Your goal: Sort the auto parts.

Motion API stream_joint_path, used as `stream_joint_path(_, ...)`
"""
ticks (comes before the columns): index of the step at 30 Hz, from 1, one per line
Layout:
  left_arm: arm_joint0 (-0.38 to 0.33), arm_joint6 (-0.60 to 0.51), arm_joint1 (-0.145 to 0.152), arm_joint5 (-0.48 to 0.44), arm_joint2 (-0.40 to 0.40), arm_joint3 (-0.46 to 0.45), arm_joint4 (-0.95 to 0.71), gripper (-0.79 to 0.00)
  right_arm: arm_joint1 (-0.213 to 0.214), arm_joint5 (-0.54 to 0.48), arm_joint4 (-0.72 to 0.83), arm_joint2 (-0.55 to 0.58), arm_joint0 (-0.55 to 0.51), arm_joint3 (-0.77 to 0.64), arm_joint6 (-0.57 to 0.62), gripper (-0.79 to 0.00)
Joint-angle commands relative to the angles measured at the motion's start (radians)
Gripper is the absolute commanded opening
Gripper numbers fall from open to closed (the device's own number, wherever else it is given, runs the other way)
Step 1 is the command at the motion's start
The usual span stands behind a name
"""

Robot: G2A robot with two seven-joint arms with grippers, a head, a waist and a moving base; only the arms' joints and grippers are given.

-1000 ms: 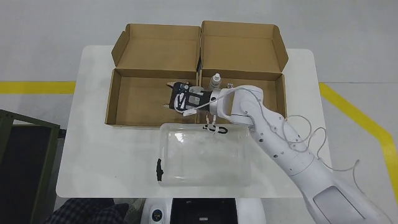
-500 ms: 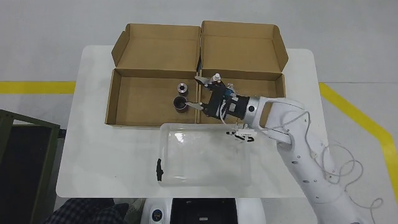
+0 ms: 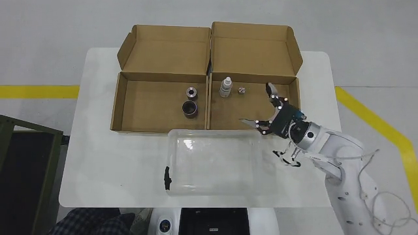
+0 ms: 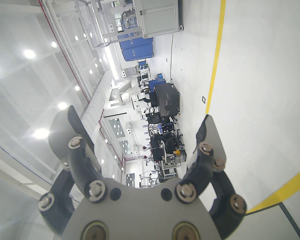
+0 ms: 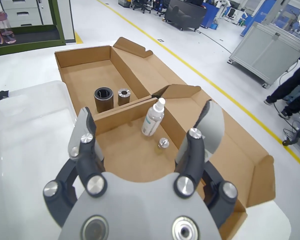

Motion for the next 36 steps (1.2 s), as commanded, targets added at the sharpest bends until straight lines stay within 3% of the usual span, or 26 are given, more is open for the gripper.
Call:
stream_joint_path(1,0.000,0.000,0.000,0.000,0.000,0.000,0.000,0.000,0.004,0.010,-0.001,0.033,-0.041,-0.009,-0.023,0.000)
stream_joint_path(21,0.000,0.000,0.000,0.000,0.000,0.000,0.000,0.000,0.022,0.149,0.019,0.342,-0.448,-0.081,-0.263,0.000)
stream_joint_path(28,0.000,0.000,0.000,0.000,0.000,0.000,0.000,0.000,0.023,0.160,0.025,0.407,-0.518,-0.085,-0.302,0.000)
stream_joint_path(36,0.000,0.000,0.000,0.000,0.000,0.000,0.000,-0.001,0.023,0.160,0.026,0.407,-0.518,-0.085,-0.302,0.000)
